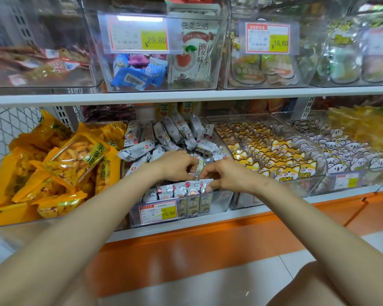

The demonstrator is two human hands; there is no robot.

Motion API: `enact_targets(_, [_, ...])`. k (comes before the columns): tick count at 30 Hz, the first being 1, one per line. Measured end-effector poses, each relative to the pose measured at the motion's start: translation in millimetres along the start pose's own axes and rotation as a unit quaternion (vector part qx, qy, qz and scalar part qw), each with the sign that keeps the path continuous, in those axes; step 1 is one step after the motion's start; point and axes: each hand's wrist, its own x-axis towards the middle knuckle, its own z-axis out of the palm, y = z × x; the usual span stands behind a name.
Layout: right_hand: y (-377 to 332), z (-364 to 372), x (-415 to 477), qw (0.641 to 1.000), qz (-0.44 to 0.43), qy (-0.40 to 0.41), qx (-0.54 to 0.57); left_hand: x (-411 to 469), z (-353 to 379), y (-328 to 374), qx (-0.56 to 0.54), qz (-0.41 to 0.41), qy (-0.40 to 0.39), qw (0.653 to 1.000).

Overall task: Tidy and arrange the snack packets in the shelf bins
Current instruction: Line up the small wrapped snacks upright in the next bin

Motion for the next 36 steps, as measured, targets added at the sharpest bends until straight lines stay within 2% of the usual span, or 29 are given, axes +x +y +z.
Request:
enact_targets(4, [-3,0,0,0.999,0.003,0.007,-0.041,-10,-13,-5,-0.031,-0.004,0.008,0.999])
enact_targets(9, [-3,2,0,0.998,0.018,0.052,-0.037,-18,-22,-9,-0.119,-0.005,-0.062,0.991])
enact_targets(13, [-5,-4,-1,0.977,-0.005,0.184,-0.111,-20,-19,-12,-0.146,-0.02,-0.099,0.984])
enact_targets(15, [-7,-6,3,0.962,-0.023,0.25,-0.111,-22,-20,-15,-0.152,-0.019,-0.111,0.982])
enact_targets(17, [-8,-5,11,0.957,-0.036,0.275,-0.086,-24,-22,-17,-0.146,-0.008,-0.131,0.981])
enact_targets(22, [-10,-2,38,0.974,-0.02,0.217,0.055,-29,-19,-22,-0.079,0.01,-0.139,0.987])
enact_targets(24, [-11,2,47,0.982,-0.021,0.18,0.06,-31,-19,-22,-0.091,0.015,-0.112,0.989])
enact_targets(27, [-13,10,58,0.99,-0.026,0.122,0.061,-35,-20,-23,-0.209,-0.024,-0.017,0.977])
enact_targets(29, [-16,13,63,0.995,-0.021,0.087,0.043,-36,-19,-26,-0.248,-0.045,0.03,0.967])
enact_targets(36, [-21,6,64,0.999,0.028,-0.01,0.019,-34,-14,-26,-0.191,-0.055,0.051,0.979])
